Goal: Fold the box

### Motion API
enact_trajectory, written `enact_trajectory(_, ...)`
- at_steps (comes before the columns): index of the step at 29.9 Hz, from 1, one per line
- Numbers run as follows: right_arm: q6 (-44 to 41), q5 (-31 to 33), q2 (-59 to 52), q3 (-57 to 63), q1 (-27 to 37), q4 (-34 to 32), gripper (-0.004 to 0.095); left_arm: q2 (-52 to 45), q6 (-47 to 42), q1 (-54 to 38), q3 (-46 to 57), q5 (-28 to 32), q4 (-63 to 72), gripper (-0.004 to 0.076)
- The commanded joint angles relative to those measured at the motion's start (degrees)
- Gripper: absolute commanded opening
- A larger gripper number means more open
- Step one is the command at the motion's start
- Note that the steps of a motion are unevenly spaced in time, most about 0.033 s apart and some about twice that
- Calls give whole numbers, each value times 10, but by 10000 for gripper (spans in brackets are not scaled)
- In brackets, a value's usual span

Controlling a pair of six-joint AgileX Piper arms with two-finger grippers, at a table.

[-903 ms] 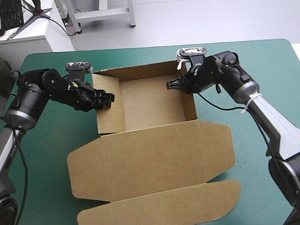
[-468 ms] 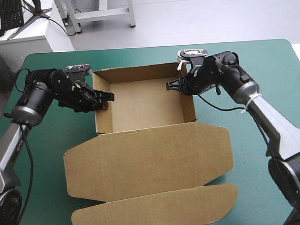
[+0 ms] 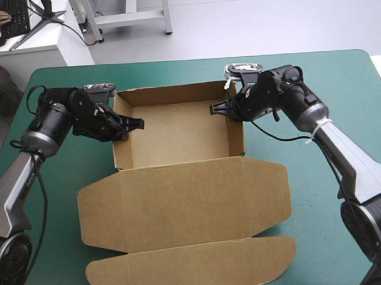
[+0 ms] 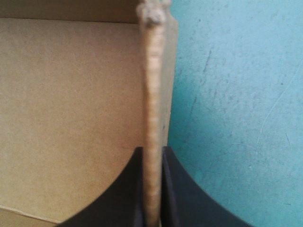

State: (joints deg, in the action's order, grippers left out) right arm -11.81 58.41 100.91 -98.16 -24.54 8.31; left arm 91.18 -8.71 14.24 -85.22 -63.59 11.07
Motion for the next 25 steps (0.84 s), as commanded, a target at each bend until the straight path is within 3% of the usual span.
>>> enact_trajectory(1, -1, -21, -30, -20, 2, 6, 0, -26, 5, 19, -17, 17, -19, -10)
enact_trajectory(10, 0, -2, -30, -20, 2, -28, 0, -26, -63, 73, -17, 32, -121, -10)
enact_trajectory(17, -9, 47, -28, -20, 2, -83, 0, -22, -71, 73, -18, 32, -121, -10)
enact_trajectory(21, -16, 115, -10, -19, 4, -121, 0, 3, -71, 73, -28, 14, -118, -10)
enact_trajectory(25, -16, 131, 12, -19, 4, -108, -1, 38, -59, 73, -35, -4, -104, -10)
